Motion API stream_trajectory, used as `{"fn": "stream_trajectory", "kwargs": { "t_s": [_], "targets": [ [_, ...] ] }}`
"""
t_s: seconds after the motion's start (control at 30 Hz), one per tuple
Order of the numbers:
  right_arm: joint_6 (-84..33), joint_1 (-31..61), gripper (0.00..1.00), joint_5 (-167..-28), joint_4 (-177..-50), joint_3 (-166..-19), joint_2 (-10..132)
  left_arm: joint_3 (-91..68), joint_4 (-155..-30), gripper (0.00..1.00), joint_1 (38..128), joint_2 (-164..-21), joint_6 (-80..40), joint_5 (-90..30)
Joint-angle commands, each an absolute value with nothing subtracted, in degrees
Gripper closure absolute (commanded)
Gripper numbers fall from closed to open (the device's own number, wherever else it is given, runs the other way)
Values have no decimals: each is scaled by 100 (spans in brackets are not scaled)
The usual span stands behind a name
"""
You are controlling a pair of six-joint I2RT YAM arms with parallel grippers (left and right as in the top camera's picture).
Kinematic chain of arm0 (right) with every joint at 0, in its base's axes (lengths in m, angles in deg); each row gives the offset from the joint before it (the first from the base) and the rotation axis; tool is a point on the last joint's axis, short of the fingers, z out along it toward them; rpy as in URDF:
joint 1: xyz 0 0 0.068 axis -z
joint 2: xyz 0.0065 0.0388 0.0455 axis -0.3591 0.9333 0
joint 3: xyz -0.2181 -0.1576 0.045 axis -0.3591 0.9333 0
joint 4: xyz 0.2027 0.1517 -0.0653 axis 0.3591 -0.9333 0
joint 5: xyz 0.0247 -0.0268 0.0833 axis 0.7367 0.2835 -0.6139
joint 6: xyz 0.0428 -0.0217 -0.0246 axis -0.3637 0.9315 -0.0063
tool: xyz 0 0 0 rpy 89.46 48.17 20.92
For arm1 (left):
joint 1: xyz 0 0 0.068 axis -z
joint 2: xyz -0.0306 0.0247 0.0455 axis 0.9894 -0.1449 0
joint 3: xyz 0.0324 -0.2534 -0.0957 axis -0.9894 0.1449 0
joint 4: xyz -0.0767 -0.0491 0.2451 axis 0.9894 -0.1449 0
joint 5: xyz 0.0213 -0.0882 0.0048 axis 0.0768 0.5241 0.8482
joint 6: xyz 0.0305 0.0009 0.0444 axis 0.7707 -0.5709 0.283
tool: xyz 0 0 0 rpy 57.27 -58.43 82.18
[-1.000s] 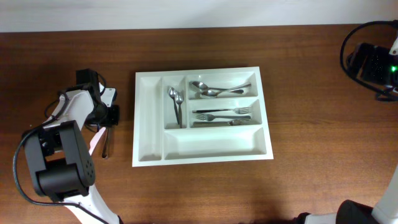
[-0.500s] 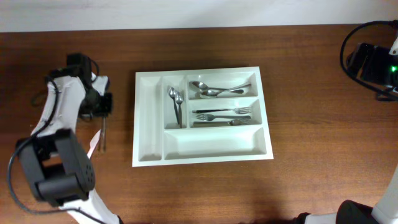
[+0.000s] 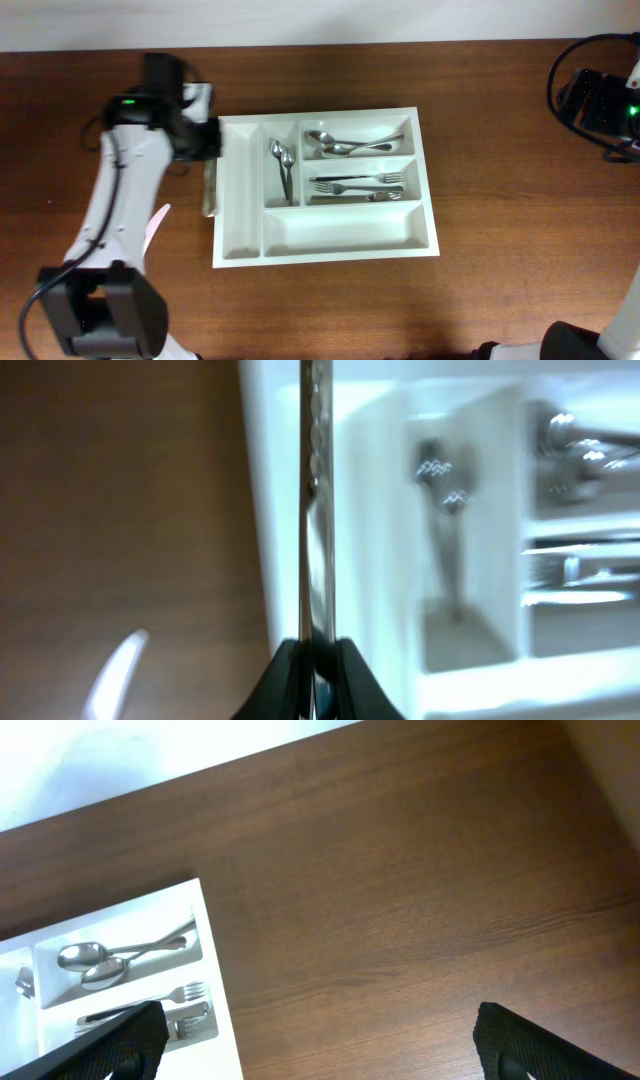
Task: Pack container
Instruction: 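Place the tongs in the tray's leftmost compartment and release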
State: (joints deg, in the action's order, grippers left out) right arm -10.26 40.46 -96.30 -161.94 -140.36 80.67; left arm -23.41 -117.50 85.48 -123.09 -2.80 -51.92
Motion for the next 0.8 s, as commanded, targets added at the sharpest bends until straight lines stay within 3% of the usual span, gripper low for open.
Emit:
{"fn": "stream_trajectory", "kwargs": {
  "t_s": [0.0, 0.33, 0.4, 0.5, 0.6, 0.7, 0.73, 0.77],
  "targets": [
    [-1011, 4062, 1, -9661, -16199, -14088, 7992, -2268, -11621, 98, 8996, -12573, -765, -5461],
    [-1011, 4062, 1, -9661, -16199, -14088, 7992, -2247, -11577, 98, 9357, -13480, -1183, -5975],
    [-1011, 4062, 1, -9661, -16199, -14088, 7992, -2247, -11627, 93, 9357, -13618, -1181, -6077],
    [-1011, 4062, 1, -9661, -16199, -14088, 7992, -2247, -11680, 74, 9350, -13664, -1172, -6134],
    [-1011, 4062, 1, -9661, -16199, -14088, 7992, -2382, -11855, 46, 9350, -13590, -973, -6206],
    [-1011, 4062, 1, -9661, -16199, -14088, 7992, -2902, -12554, 8, 9350, -13434, -626, -6206],
    [-1011, 4062, 1, -9661, -16199, -14088, 7992, -3095, -12764, 0, 9350, -13395, -462, -6209],
    [-1011, 4062, 1, -9661, -16199, -14088, 7990, -3361, -13039, 1, 9350, -13347, -219, -6213]
  ]
}}
